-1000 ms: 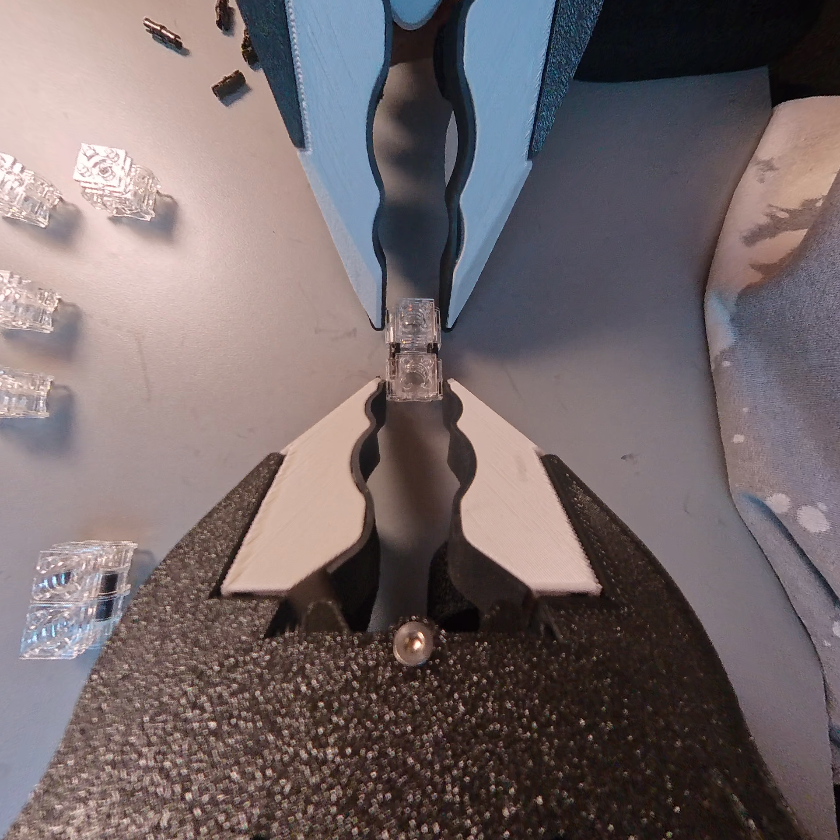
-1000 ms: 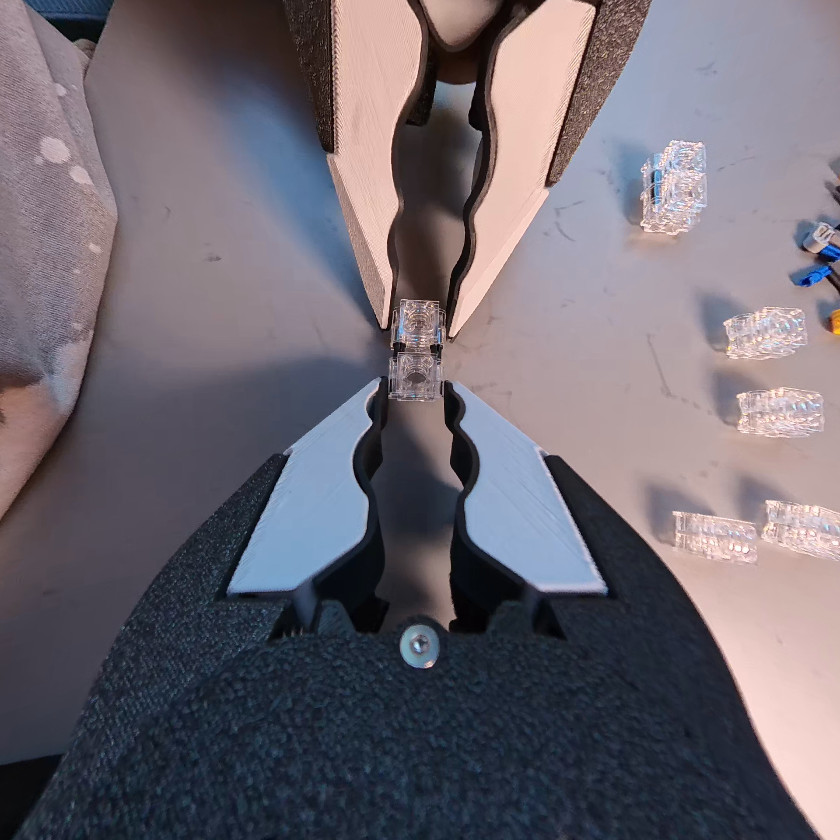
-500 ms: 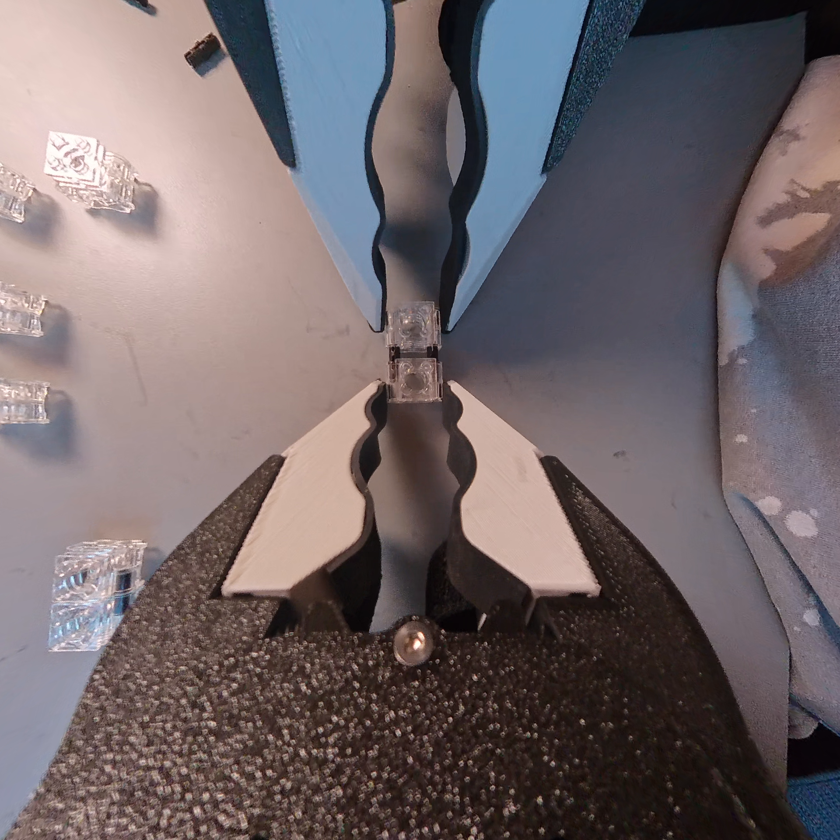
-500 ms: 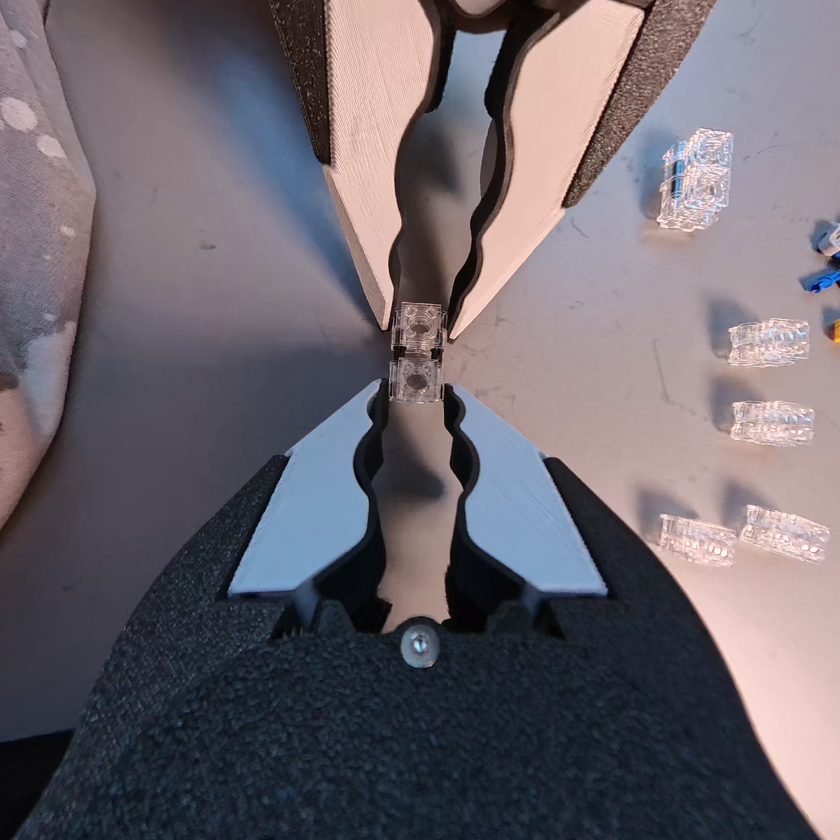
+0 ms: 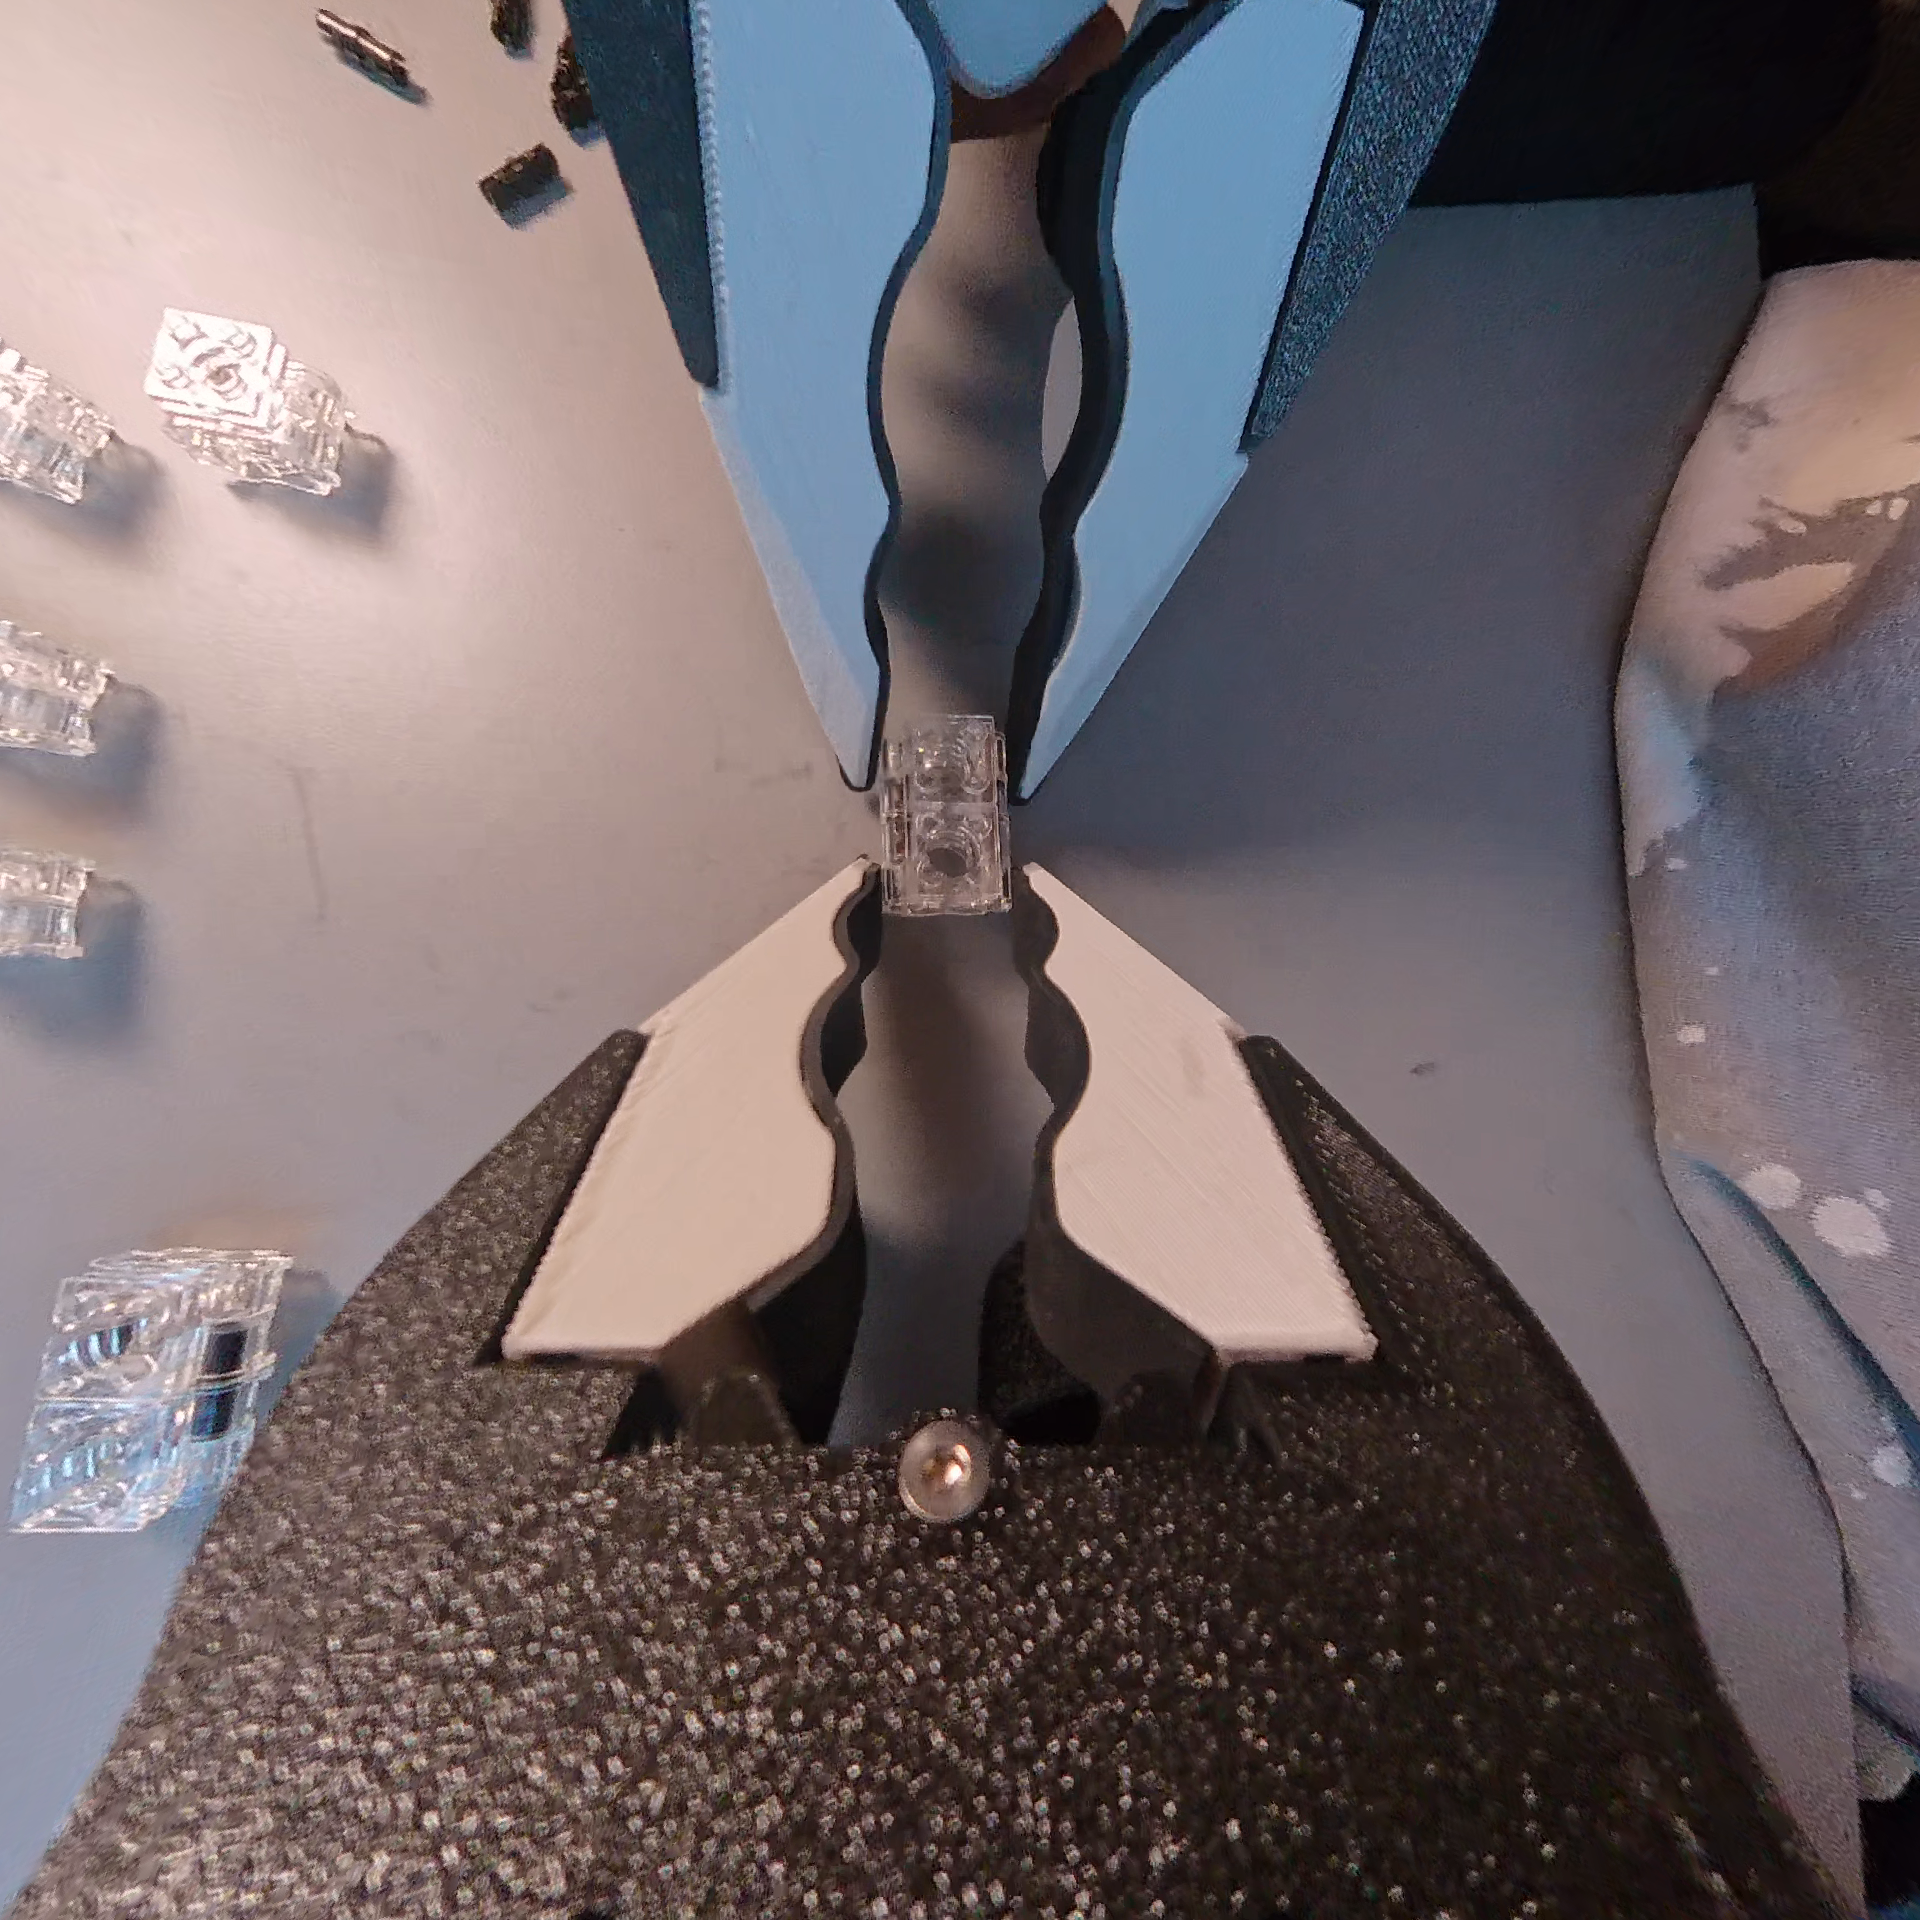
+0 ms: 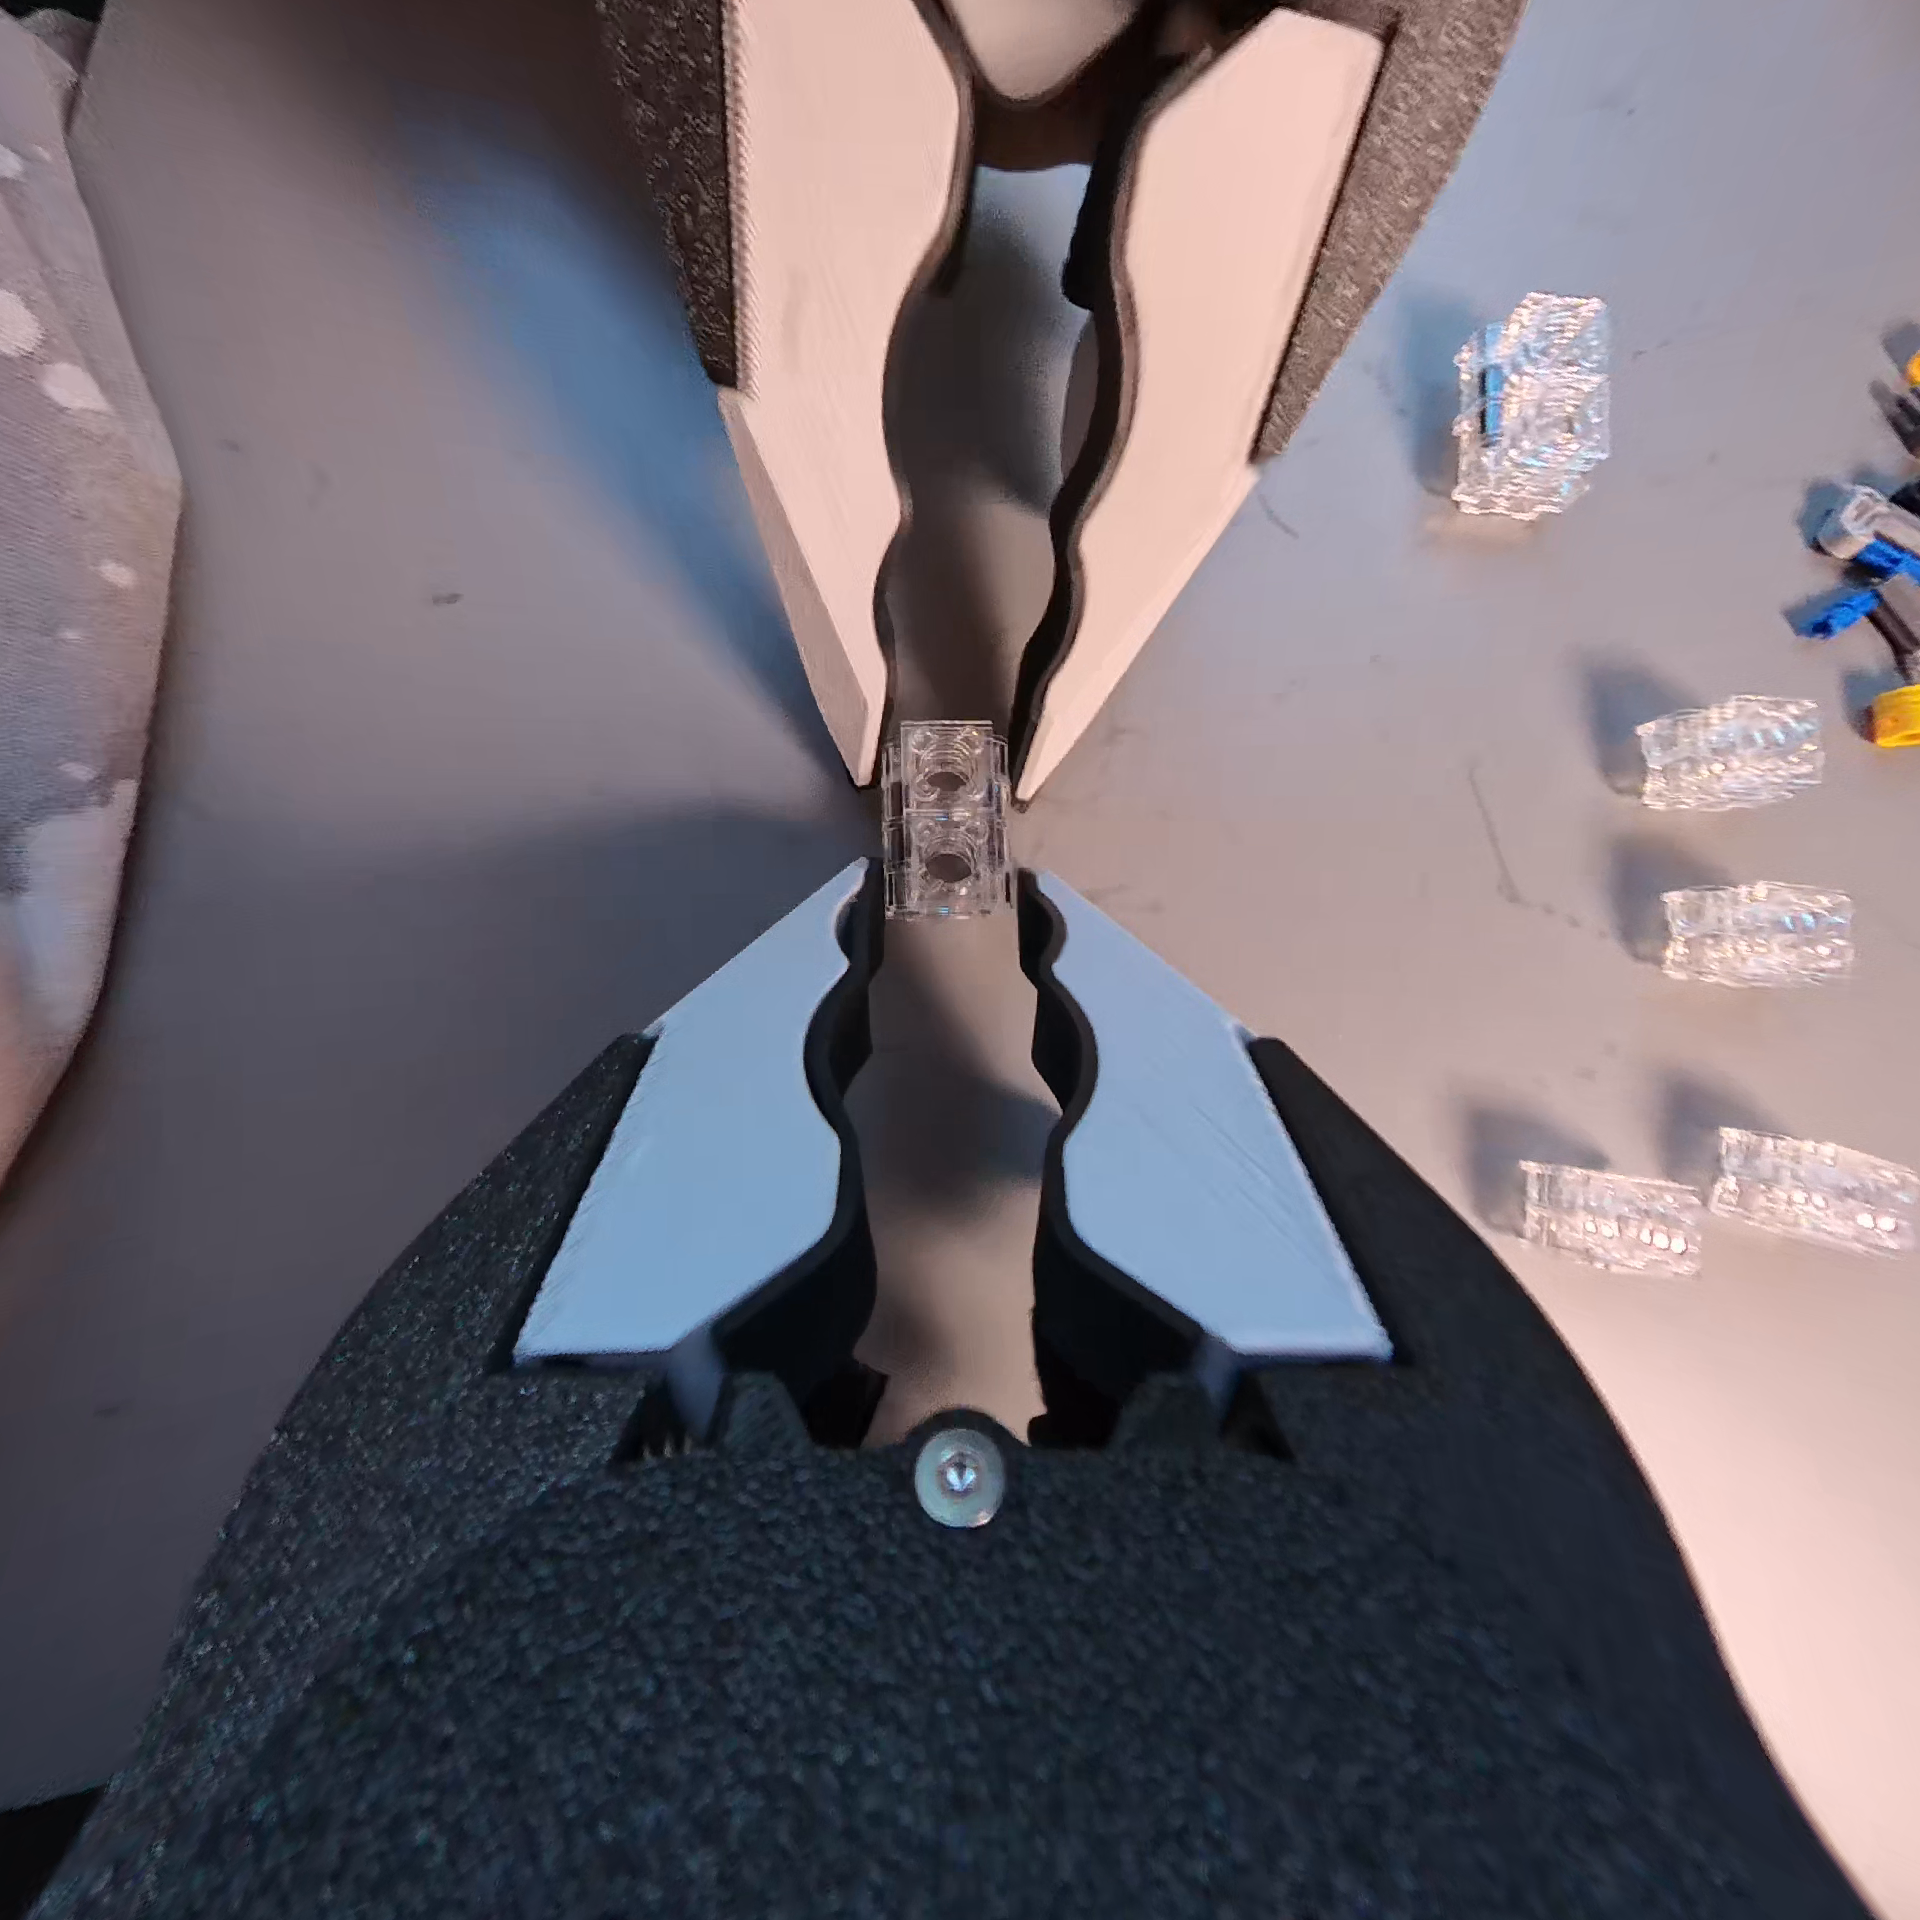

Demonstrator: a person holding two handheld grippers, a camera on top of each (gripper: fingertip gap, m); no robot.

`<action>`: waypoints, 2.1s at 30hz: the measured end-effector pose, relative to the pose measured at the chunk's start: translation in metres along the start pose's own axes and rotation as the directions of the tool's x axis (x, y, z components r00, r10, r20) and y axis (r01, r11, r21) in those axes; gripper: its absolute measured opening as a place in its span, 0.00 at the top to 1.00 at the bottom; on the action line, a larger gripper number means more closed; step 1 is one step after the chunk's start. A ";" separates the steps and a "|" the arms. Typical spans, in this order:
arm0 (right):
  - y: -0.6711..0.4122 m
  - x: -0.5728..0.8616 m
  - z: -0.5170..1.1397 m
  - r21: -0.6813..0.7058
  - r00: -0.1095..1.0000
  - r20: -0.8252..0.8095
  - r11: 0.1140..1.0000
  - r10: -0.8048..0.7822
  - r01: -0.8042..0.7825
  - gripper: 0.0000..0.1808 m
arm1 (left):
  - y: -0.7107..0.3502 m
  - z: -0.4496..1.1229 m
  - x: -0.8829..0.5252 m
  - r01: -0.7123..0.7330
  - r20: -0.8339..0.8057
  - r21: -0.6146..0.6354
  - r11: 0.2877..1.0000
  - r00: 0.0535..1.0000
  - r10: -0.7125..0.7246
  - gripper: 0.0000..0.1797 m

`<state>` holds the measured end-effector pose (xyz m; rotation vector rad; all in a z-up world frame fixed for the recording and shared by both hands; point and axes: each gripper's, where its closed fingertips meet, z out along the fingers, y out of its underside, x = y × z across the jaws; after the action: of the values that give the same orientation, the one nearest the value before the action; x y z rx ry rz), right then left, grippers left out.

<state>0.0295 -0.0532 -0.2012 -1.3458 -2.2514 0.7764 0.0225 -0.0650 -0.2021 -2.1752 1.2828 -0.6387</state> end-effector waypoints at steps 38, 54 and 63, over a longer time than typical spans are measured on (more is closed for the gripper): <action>0.030 0.032 -0.027 0.041 0.989 -0.117 0.995 0.094 -0.090 0.86 | 0.021 -0.036 -0.040 -0.125 0.129 0.071 0.990 0.985 0.115 0.86; 0.087 0.090 -0.112 0.191 0.870 -0.355 0.937 0.343 -0.291 0.81 | 0.012 -0.053 -0.038 -0.037 0.055 0.185 0.982 0.998 0.027 0.82; 0.095 0.084 -0.079 0.048 0.888 -0.341 0.949 0.307 -0.310 0.90 | 0.001 -0.057 -0.049 0.008 0.083 0.273 0.962 0.996 -0.032 0.81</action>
<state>0.1015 0.0777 -0.1971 -1.7218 -1.7934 0.5730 -0.0356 -0.0337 -0.1660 -1.9692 1.0615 -0.6781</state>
